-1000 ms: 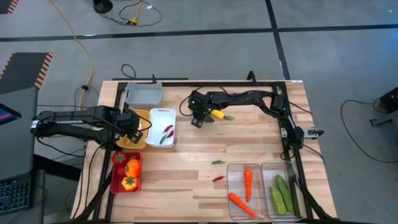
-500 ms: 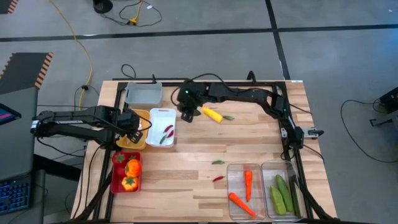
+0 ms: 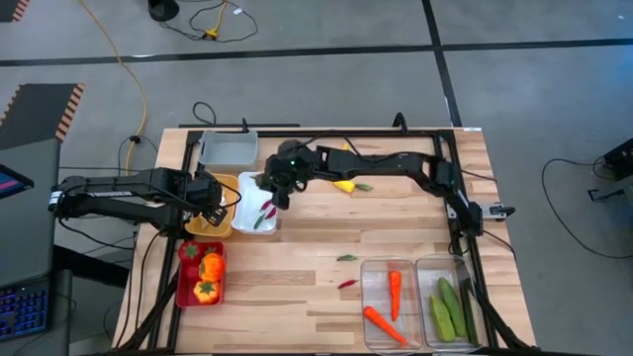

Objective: Sort produce into baskets
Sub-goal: Put the green chili pepper into the white bin

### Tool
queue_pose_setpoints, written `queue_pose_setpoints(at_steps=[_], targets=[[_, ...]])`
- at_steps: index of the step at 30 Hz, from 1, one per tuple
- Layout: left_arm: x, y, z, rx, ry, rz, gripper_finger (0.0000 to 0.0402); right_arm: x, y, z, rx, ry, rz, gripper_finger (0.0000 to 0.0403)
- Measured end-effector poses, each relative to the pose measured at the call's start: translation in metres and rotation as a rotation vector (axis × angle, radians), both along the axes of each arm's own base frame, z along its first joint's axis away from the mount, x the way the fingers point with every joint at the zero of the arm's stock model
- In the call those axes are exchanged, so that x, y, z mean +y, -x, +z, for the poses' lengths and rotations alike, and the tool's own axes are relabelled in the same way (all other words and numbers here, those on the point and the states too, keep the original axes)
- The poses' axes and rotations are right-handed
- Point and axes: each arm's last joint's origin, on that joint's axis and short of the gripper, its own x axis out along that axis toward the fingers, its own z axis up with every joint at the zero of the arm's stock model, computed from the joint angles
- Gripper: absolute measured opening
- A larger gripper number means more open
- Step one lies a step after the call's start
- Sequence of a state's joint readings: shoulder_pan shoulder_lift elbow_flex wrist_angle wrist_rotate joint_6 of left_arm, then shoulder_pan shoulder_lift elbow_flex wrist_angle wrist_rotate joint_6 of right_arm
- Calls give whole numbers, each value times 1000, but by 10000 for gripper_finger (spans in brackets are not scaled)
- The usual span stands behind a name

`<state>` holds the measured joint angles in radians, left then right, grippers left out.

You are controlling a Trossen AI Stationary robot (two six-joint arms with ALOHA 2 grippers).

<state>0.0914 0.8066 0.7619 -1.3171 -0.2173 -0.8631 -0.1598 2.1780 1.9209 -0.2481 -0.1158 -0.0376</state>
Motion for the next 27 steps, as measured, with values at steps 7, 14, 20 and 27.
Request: queue_pose_setpoints(at_steps=[7, 14, 20, 27], targets=[[0, 0, 0, 1, 0, 0, 155, 15, -7, 4, -94, 14, 26, 195], [0, 0, 0, 1, -3, 1, 155, 21, -10, 11, -175, 25, 35, 198], [0, 0, 0, 2, -12, 3, 155, 21, -12, 15, -219, 31, 35, 198], [1, 0, 0, 2, -18, 4, 155, 21, -17, 13, -288, 41, 33, 198]])
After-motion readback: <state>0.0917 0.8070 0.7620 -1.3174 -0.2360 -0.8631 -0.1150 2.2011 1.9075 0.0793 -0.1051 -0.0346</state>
